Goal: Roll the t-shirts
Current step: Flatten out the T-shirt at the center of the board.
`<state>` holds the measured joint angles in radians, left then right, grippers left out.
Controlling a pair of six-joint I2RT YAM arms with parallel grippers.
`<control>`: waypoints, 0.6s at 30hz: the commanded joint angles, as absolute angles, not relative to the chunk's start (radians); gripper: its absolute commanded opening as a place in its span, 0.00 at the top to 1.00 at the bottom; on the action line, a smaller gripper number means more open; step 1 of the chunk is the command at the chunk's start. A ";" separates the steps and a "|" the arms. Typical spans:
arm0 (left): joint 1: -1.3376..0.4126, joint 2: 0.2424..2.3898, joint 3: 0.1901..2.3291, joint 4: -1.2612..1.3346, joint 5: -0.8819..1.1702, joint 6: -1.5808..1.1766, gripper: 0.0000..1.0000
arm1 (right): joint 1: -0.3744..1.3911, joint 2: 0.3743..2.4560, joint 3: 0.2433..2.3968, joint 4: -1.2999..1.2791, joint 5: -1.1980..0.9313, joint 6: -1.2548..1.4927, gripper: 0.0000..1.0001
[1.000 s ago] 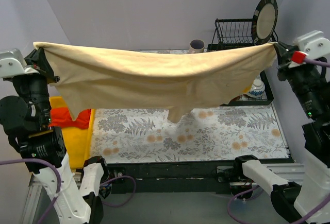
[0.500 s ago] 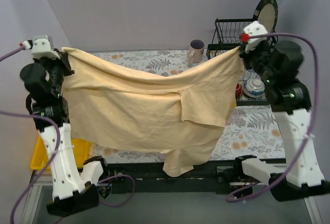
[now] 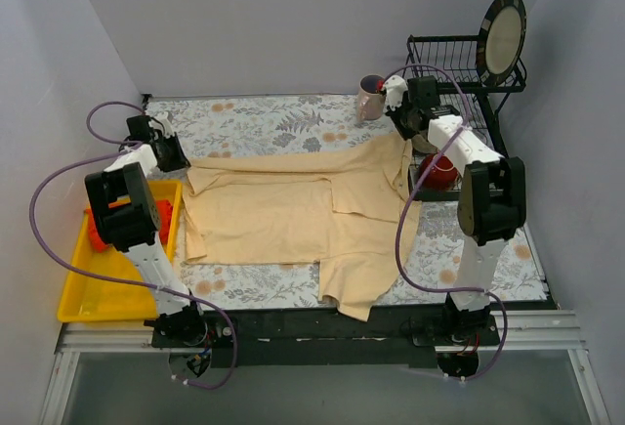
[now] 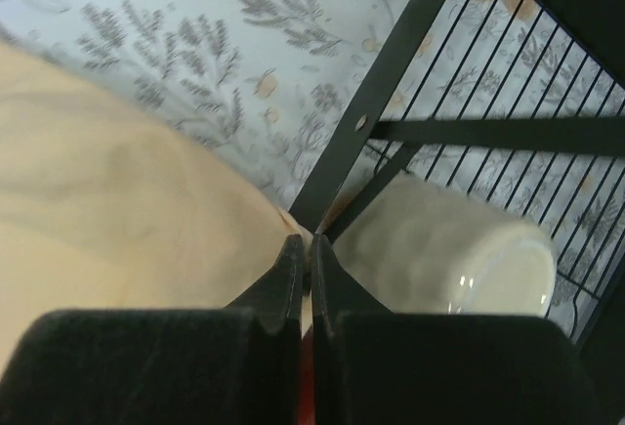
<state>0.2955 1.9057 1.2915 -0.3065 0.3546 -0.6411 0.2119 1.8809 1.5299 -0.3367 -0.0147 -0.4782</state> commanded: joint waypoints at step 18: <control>0.285 2.109 1.638 -0.166 0.193 -0.600 0.62 | 0.207 2.243 2.068 -0.370 0.219 -0.506 0.55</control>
